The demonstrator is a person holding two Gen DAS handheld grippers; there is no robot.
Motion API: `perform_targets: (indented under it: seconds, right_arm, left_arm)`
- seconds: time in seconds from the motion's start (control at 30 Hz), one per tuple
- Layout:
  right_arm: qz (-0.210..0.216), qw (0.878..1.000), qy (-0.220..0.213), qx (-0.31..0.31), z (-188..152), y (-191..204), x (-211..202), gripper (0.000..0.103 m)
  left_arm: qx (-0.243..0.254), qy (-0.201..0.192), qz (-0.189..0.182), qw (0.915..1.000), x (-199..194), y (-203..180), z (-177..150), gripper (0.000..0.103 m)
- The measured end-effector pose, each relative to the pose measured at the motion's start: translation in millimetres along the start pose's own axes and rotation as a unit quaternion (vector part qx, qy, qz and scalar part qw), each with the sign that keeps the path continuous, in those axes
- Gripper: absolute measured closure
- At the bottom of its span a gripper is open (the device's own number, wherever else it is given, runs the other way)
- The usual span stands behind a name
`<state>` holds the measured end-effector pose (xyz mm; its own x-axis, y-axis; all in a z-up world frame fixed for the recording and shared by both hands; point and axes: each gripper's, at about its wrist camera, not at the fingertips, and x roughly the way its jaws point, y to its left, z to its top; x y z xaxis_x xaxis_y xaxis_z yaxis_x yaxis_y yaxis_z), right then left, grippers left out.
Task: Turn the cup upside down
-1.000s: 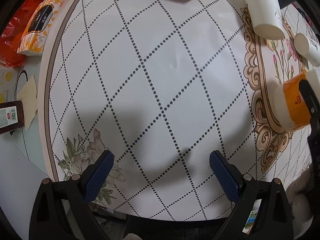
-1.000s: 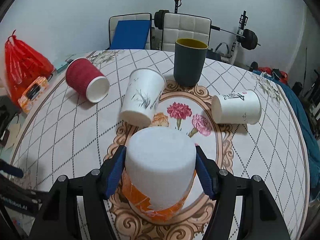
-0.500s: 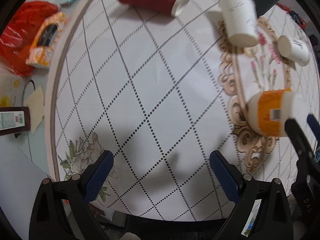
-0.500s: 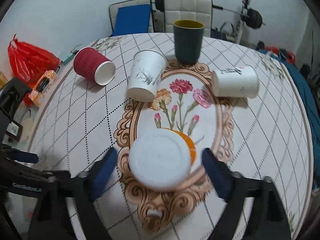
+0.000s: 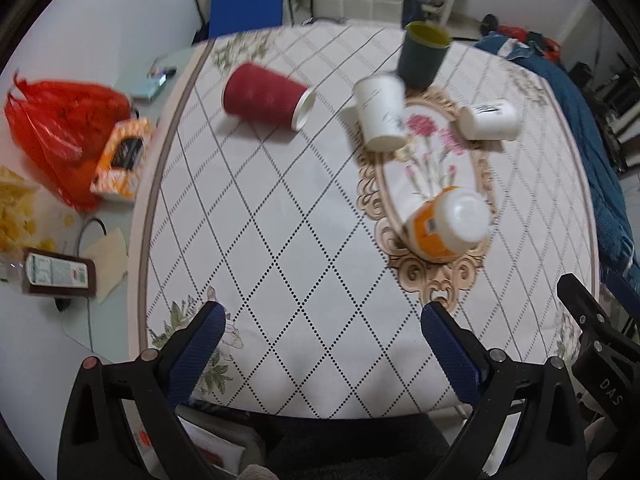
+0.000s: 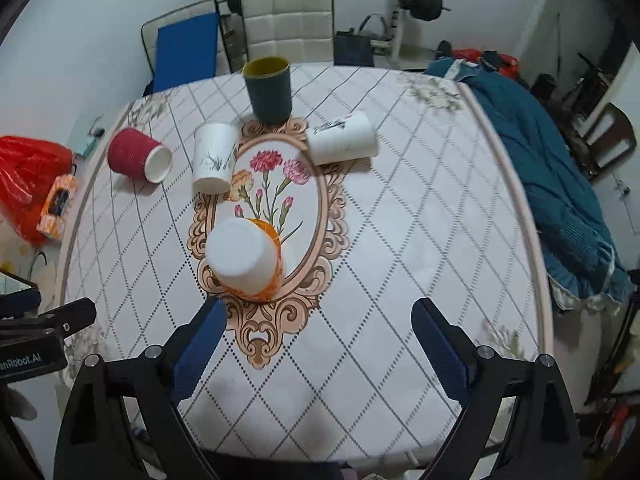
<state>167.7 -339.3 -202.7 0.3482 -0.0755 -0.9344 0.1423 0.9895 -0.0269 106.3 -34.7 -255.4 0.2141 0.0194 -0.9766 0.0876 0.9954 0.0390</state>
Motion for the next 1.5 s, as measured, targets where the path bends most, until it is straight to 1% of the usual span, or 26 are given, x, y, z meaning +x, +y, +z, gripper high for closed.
perform_targets:
  seconds: [0.1,0.2,0.27,0.47,0.57,0.67,0.8,0.87,0.97,1.1,1.4,1.5]
  right_arm:
    - [-0.001,1.000,-0.013,0.006,-8,-3,-30,0.007]
    - [-0.014,1.000,-0.018,0.014,-18,-3,-60,0.007]
    - [-0.008,0.999,-0.020,0.025,-26,-6,-83,0.007]
    - [-0.011,0.999,-0.045,0.021,-45,-7,-154,0.007]
    - [-0.015,0.997,-0.068,0.014,-55,-10,-196,0.007]
    - [-0.028,0.995,-0.091,0.007,-61,-12,-229,0.007]
    - [-0.020,0.994,-0.111,0.002,-69,-19,-270,0.007]
    - [-0.012,0.993,-0.118,0.001,-71,-22,-287,0.007]
    - [-0.006,0.992,-0.129,-0.003,-73,-26,-307,0.007]
    - [0.000,0.991,-0.134,-0.008,-73,-31,-325,0.007]
    - [0.008,0.993,-0.119,-0.006,-68,-42,-337,0.007]
    - [0.010,0.993,-0.114,-0.004,-62,-45,-333,0.006]
  left_arm:
    - [0.008,-0.027,-0.006,0.9996,-26,-1,-8,0.003]
    - [0.015,-0.053,-0.012,0.9984,-56,0,-21,0.003]
    - [0.022,-0.069,-0.010,0.9973,-79,0,-30,0.003]
    - [0.020,-0.119,-0.017,0.9925,-146,2,-58,0.003]
    - [0.019,-0.133,-0.022,0.9907,-170,1,-71,0.003]
    - [0.015,-0.145,-0.017,0.9892,-191,-1,-82,0.003]
    - [0.002,-0.152,-0.015,0.9882,-213,-2,-92,0.003]
    - [-0.006,-0.152,-0.004,0.9884,-220,-4,-94,0.003]
    - [-0.018,-0.151,-0.003,0.9884,-229,-2,-99,0.003]
    - [-0.016,-0.152,-0.003,0.9882,-239,-5,-102,0.003]
    - [-0.011,-0.146,-0.010,0.9891,-250,-13,-103,0.003]
    - [-0.012,-0.142,-0.015,0.9897,-251,-15,-102,0.003]
